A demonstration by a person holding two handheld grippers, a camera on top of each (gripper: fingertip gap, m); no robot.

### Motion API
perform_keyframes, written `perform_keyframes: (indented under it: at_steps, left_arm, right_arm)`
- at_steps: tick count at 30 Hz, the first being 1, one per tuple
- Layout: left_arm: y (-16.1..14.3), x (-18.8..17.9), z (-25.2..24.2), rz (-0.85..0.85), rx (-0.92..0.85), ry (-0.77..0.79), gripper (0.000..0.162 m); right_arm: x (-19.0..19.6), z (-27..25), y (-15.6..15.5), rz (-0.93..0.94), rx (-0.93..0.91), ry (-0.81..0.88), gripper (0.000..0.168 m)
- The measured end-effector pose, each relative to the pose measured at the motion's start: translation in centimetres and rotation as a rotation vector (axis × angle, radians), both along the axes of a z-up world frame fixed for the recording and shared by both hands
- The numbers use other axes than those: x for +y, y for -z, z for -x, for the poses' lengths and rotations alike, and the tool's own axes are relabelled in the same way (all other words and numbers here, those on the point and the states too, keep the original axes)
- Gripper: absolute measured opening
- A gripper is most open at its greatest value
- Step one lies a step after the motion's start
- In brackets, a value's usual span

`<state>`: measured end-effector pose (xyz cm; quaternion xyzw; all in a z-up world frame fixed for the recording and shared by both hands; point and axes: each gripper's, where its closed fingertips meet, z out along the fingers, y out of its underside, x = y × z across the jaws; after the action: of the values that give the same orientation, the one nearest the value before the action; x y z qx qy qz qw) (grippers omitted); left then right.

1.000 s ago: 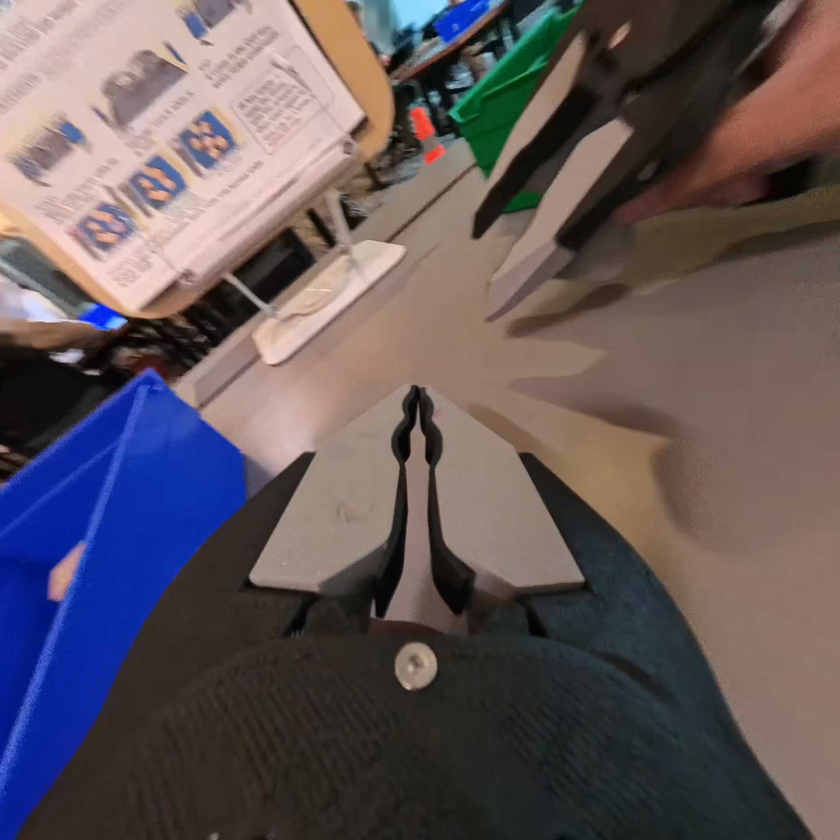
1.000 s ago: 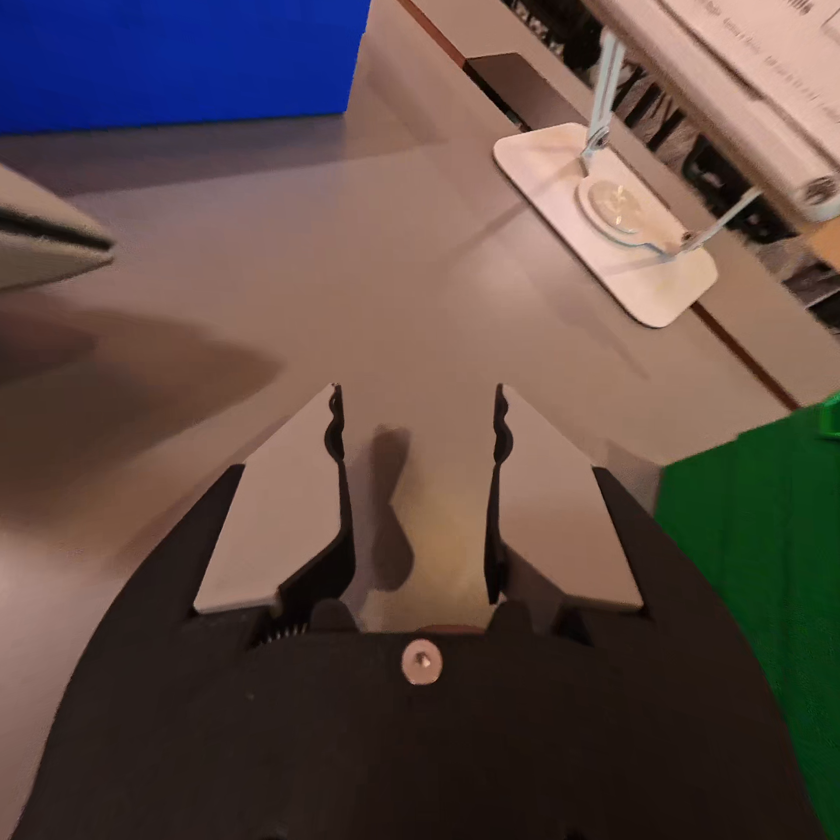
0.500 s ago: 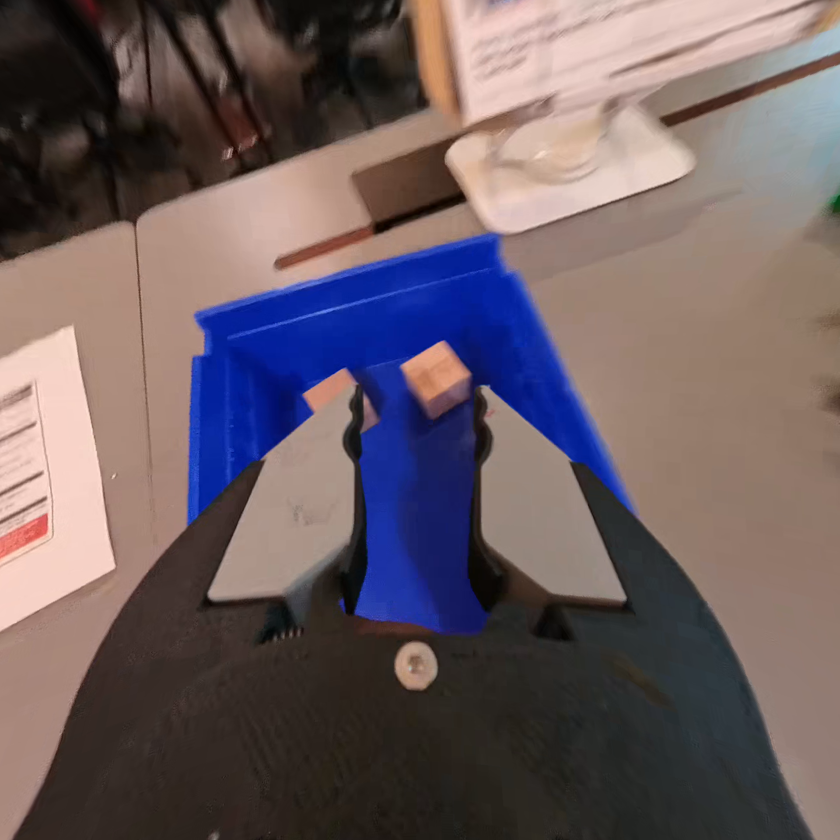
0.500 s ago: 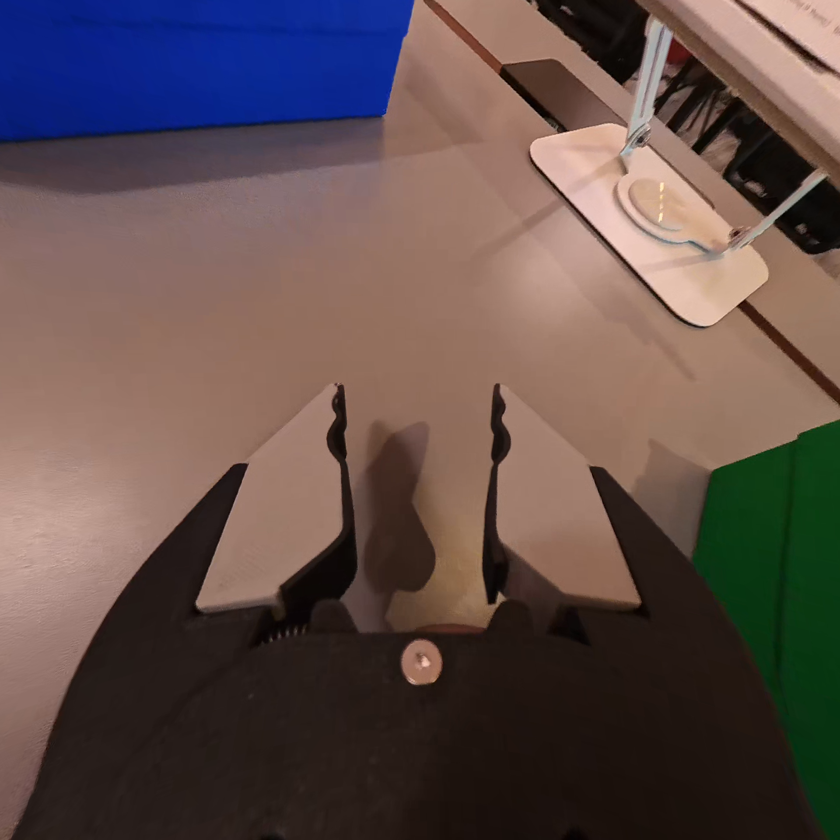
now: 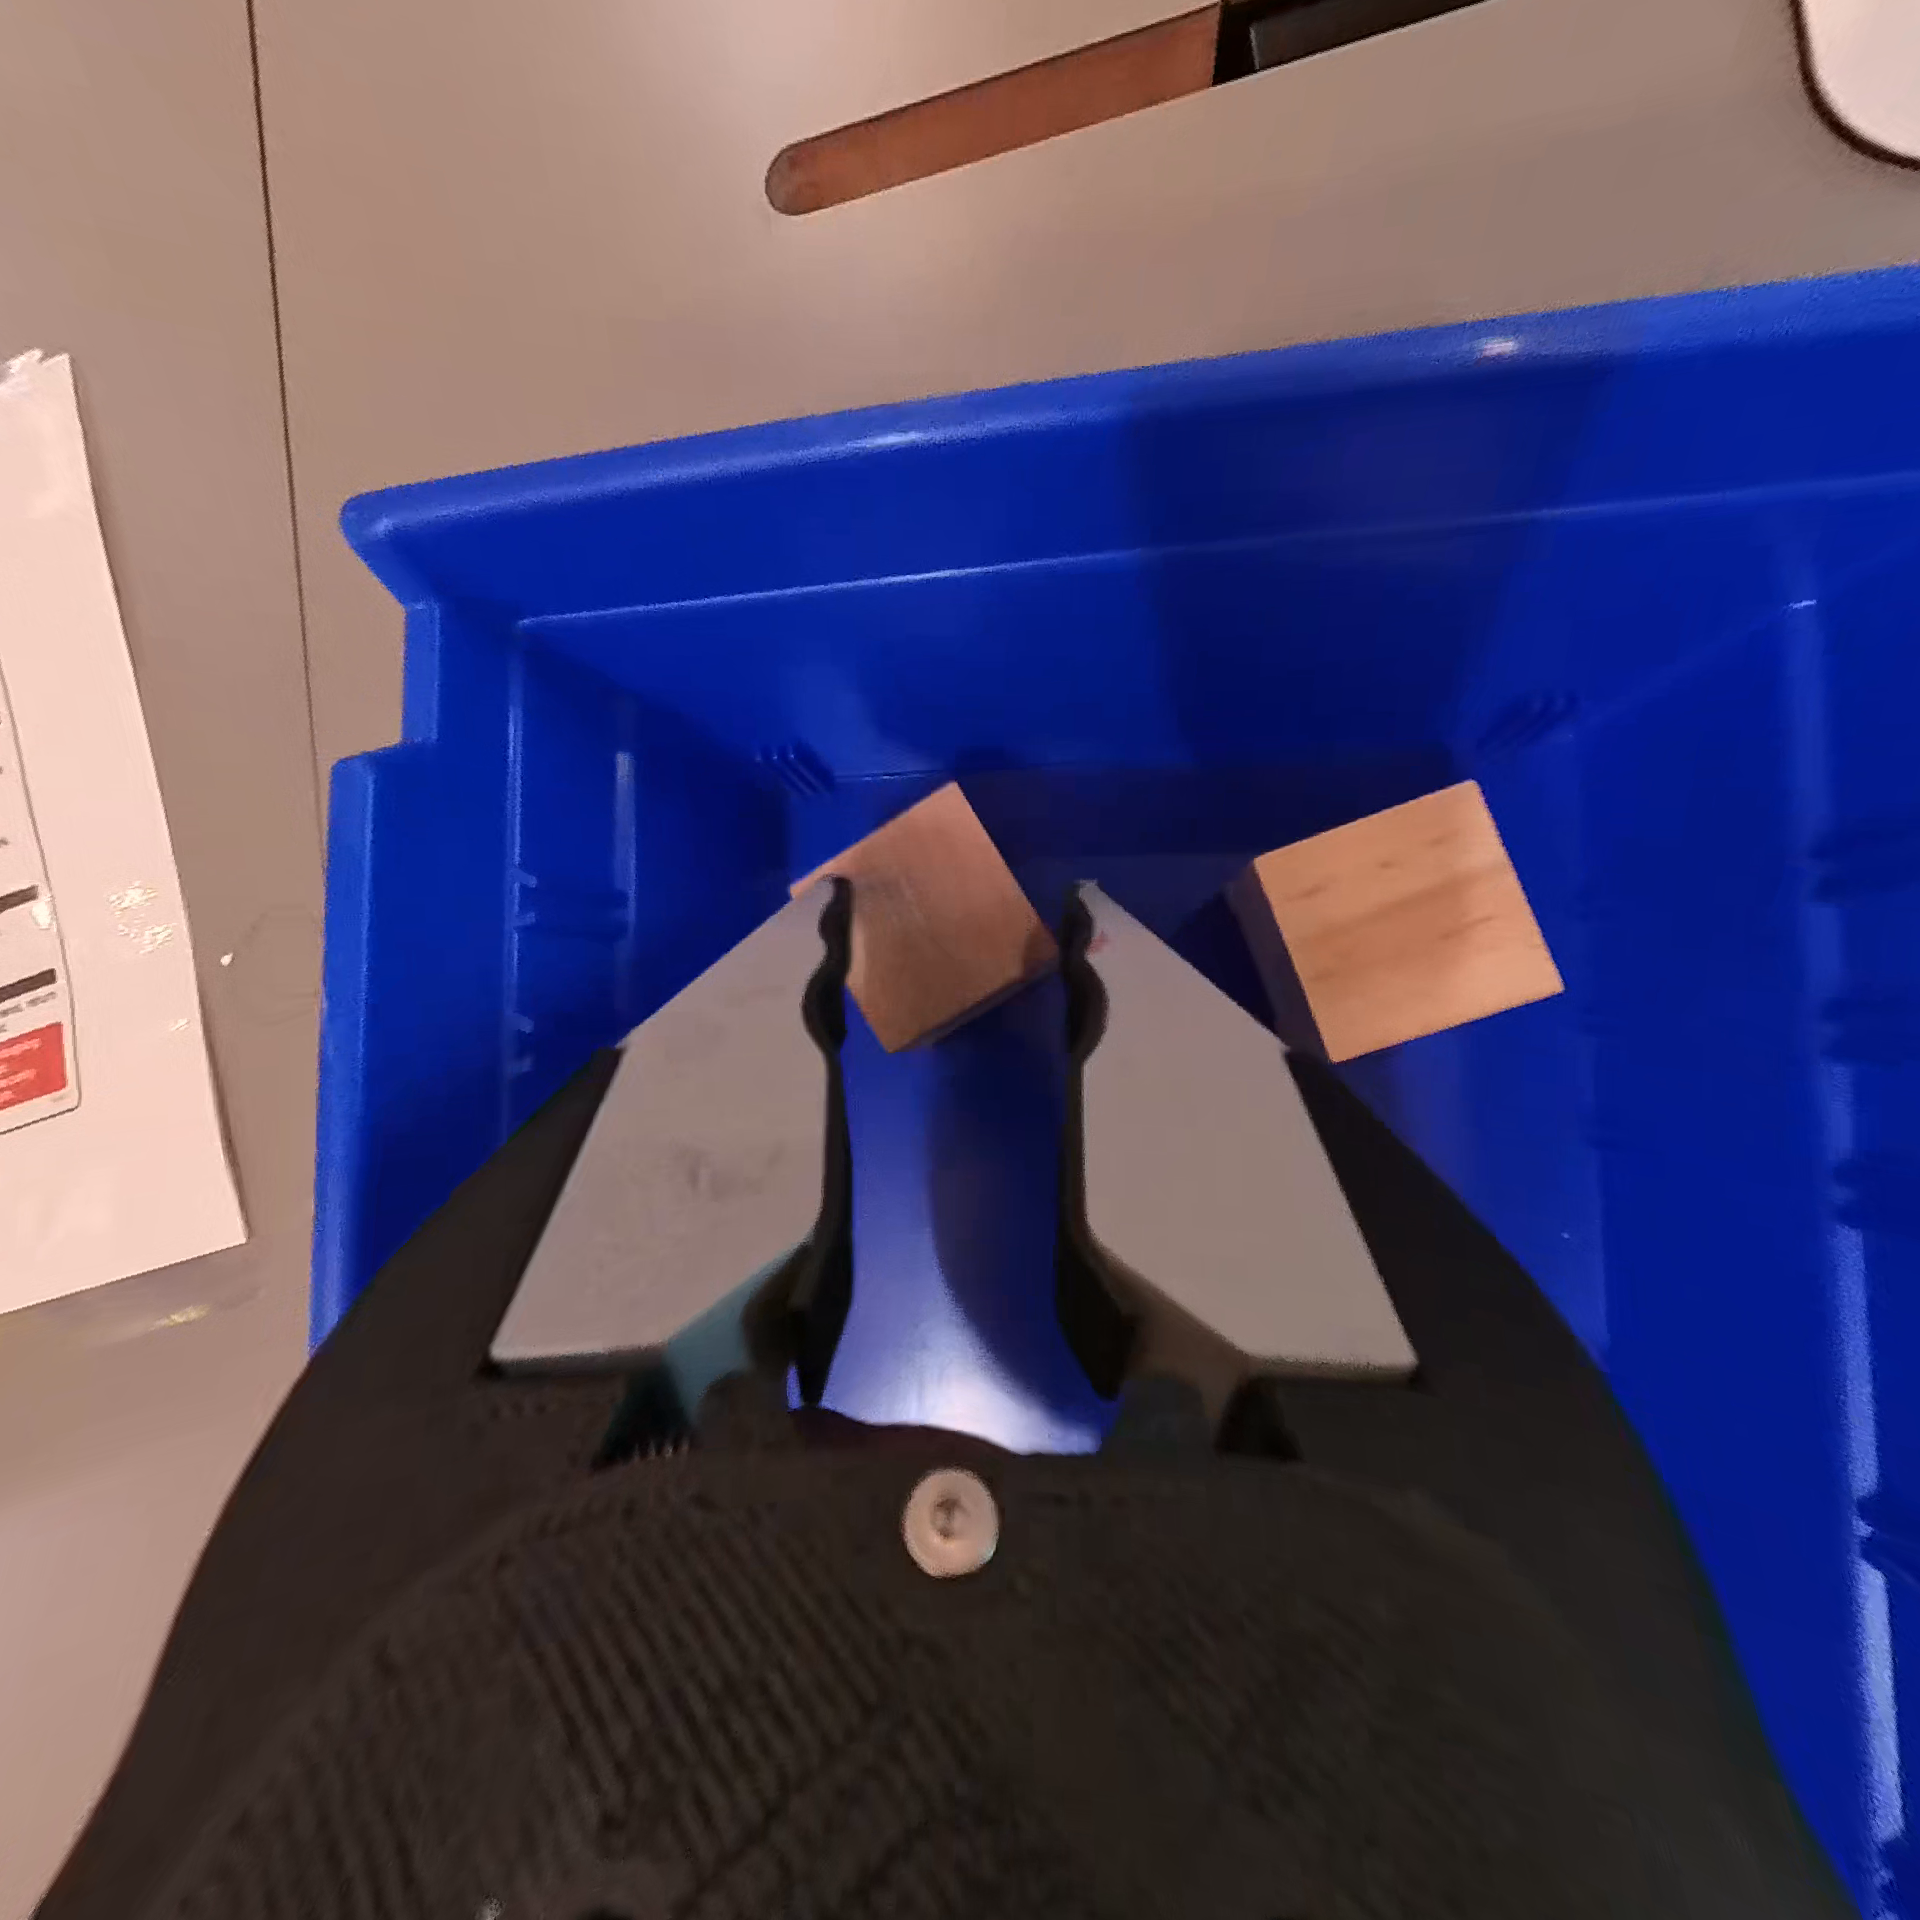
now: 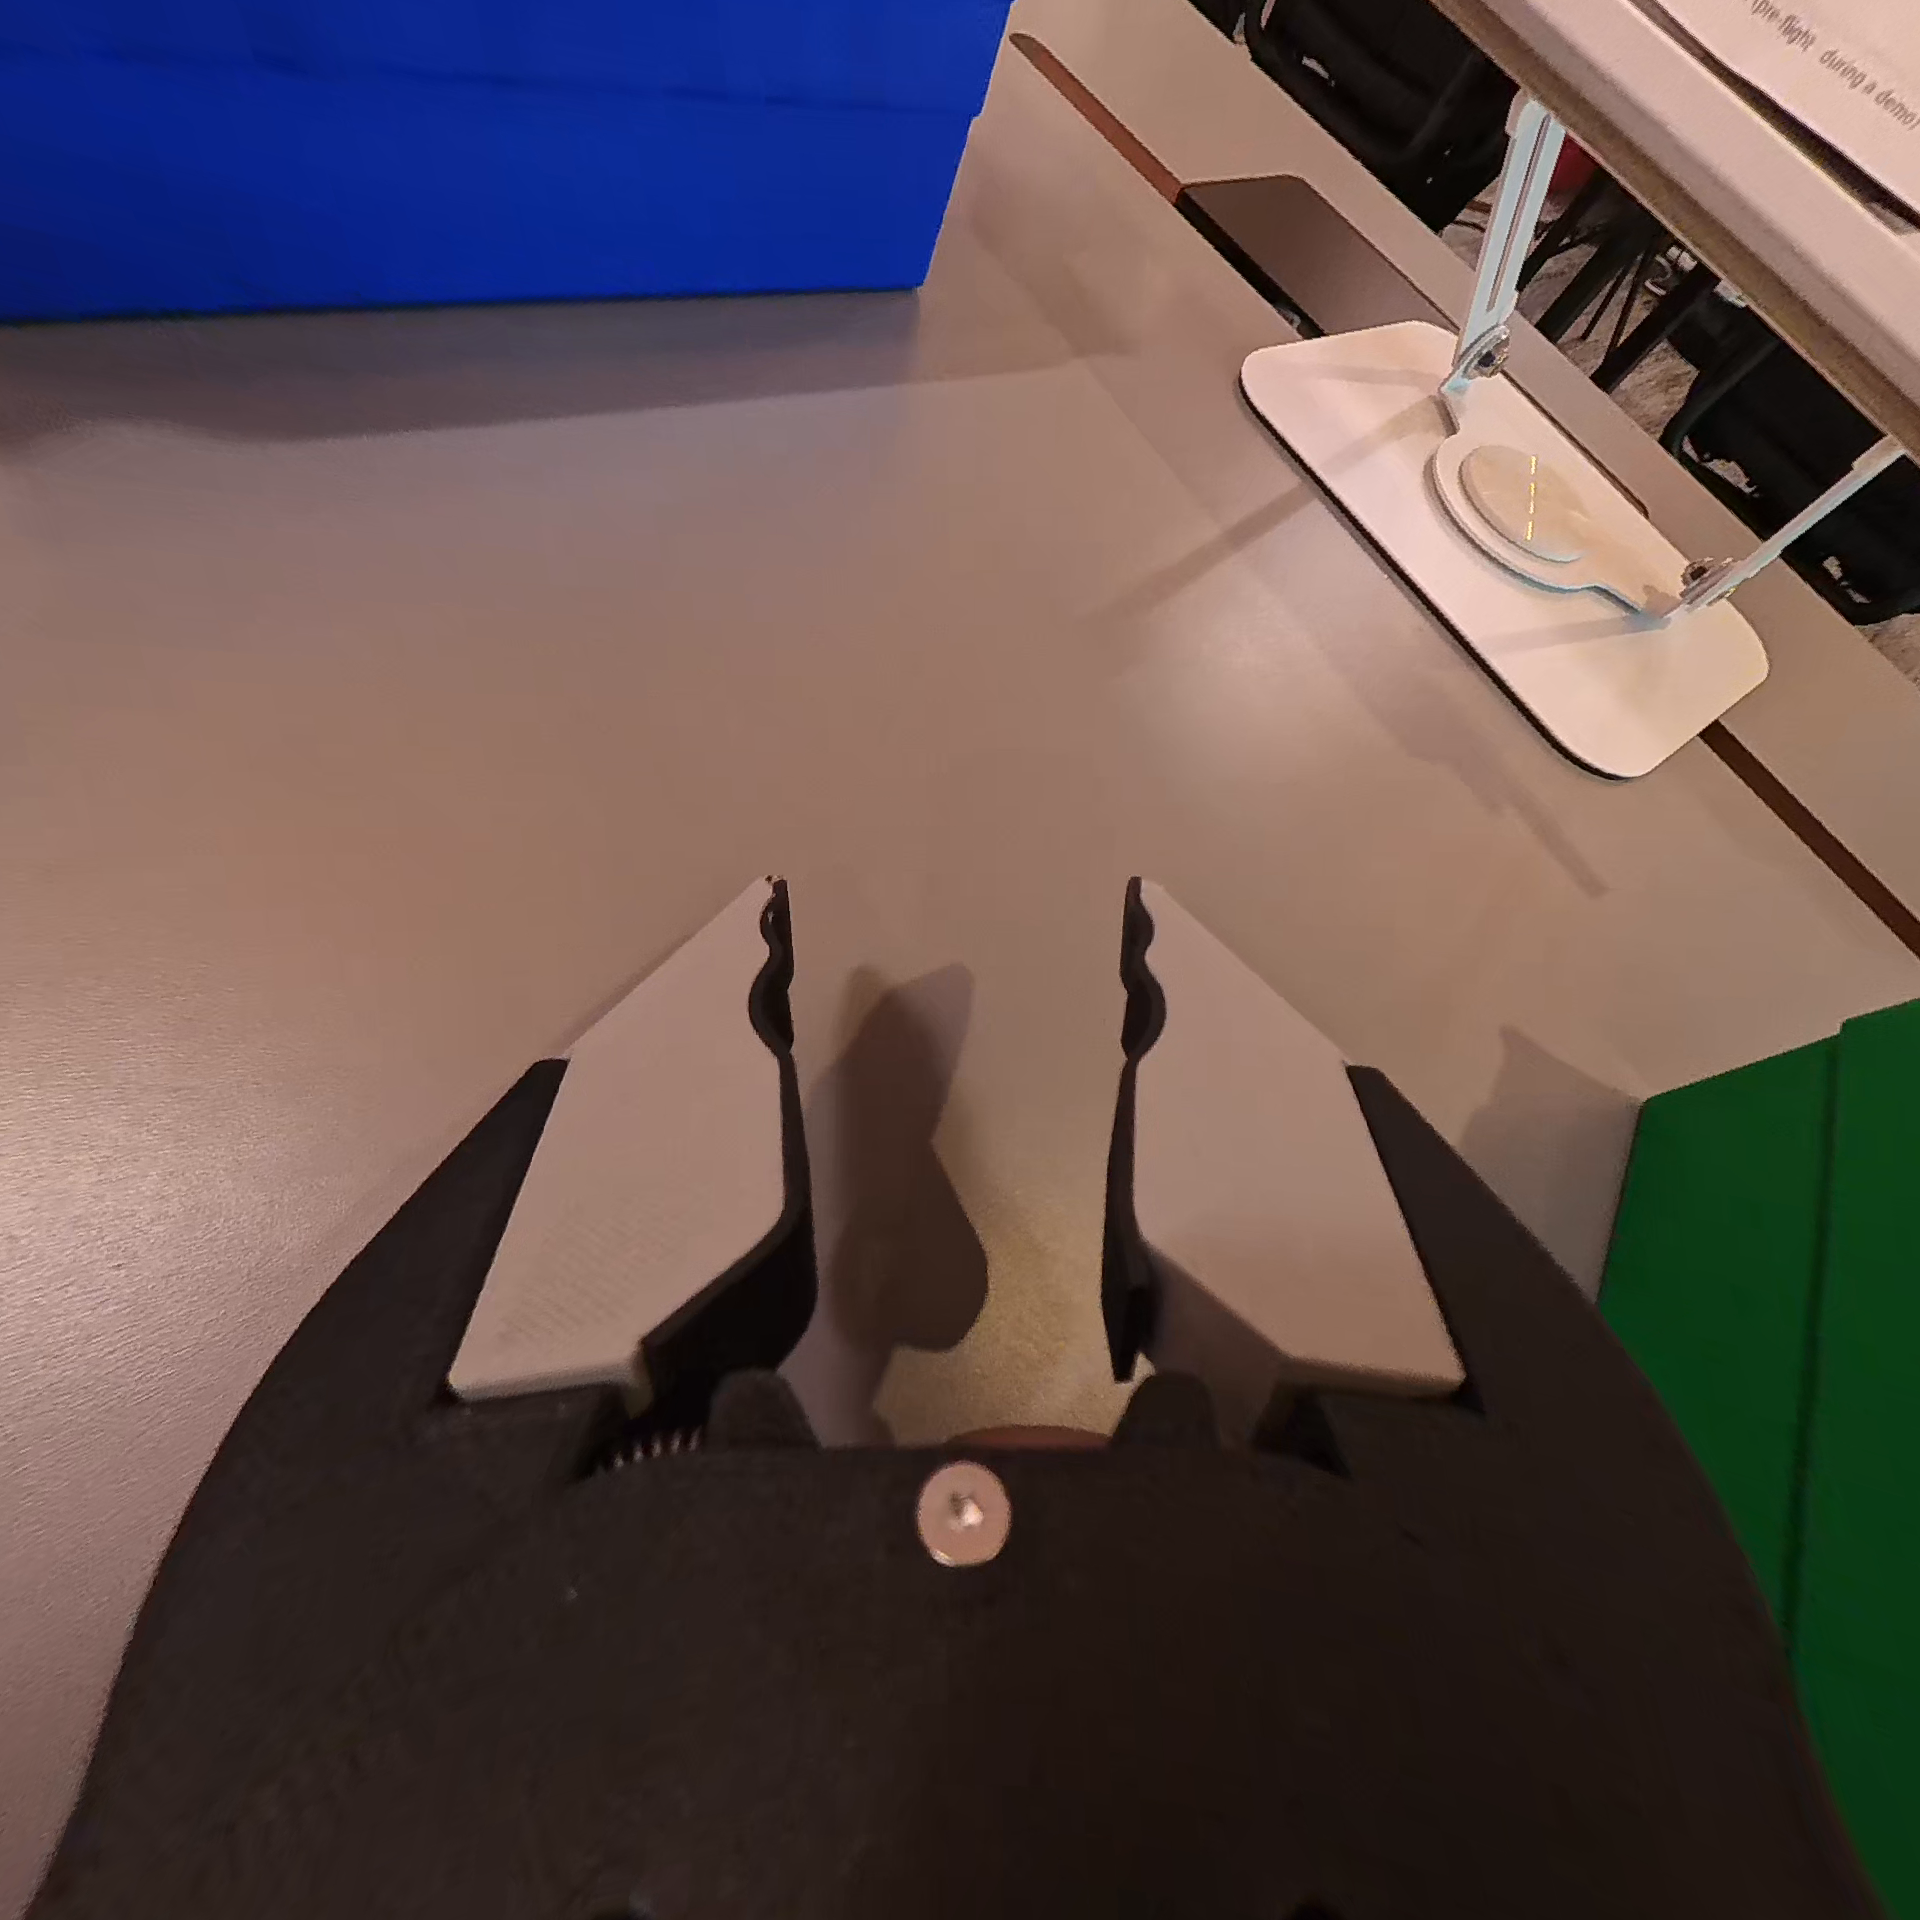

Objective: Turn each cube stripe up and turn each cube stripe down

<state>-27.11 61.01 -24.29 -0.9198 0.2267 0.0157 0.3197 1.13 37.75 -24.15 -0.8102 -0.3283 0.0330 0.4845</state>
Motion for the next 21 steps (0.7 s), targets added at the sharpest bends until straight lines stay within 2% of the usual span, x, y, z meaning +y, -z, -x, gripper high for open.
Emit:
perform_keyframes:
  at_steps: [1, 4, 8, 14, 21]
  left_arm:
    - [-0.1, 0.0, 0.2, -0.002, 0.014, -0.005, 0.047]
    - [-0.6, 0.1, 0.8, -0.014, 0.013, -0.023, 0.05]
    - [1.0, -0.3, 1.3, 0.07, 0.0, -0.052, 0.061]
    - [2.3, 0.6, 0.8, 0.054, -0.059, -0.091, 0.055]
    - [1.0, 0.1, 0.9, 0.028, -0.021, 0.037, 0.054]
  right_arm:
    - [0.0, 0.0, -0.1, -0.004, -0.004, 0.001, 0.061]
    - [0.0, 0.0, -0.2, -0.01, -0.006, 0.0, 0.061]
    - [-0.1, 0.3, 0.0, -0.002, -0.009, -0.009, 0.061]
    - [-0.2, 0.3, 0.2, -0.014, -0.046, -0.012, 0.061]
    - [-0.2, 0.3, 0.4, 0.004, -0.025, -0.019, 0.06]
